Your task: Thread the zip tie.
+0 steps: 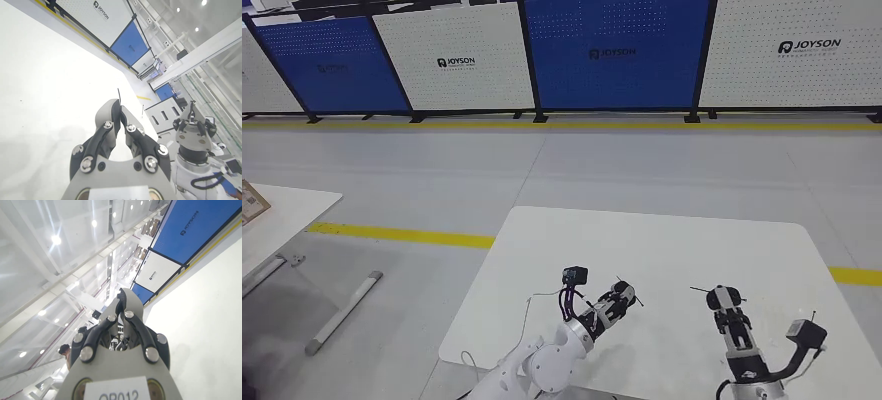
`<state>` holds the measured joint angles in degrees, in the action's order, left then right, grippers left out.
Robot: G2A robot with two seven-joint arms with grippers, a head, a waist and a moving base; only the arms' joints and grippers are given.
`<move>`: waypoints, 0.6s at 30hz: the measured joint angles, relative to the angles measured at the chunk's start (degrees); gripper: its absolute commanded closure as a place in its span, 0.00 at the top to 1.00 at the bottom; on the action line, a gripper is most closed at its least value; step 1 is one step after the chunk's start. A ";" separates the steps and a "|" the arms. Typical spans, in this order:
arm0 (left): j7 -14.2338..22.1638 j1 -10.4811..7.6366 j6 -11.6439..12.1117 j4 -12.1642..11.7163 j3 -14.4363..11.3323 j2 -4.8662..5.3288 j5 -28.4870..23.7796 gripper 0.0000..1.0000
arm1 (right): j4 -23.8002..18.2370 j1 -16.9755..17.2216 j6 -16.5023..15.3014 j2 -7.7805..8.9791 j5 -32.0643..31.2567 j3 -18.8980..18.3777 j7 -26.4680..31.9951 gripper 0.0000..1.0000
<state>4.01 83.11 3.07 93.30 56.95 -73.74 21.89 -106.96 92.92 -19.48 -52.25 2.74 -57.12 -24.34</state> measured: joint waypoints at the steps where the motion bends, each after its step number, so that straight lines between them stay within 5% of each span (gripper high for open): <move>1: 0.00 0.00 0.00 0.00 0.00 0.00 0.00 0.00 | 0.53 -0.14 0.00 -0.23 0.15 0.37 0.68 0.00; 13: 0.00 0.00 0.00 0.00 0.00 0.00 0.00 0.00 | 2.41 -1.41 0.19 -0.82 0.61 -0.26 2.38 0.00; 18: 0.00 0.00 0.00 0.00 0.00 0.00 0.00 0.00 | 0.24 0.24 9.80 -1.62 -8.71 -1.63 -7.56 0.00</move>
<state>4.01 83.11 3.07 93.30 56.95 -73.74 21.89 -106.72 93.16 -9.68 -53.86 -5.97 -58.76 -31.90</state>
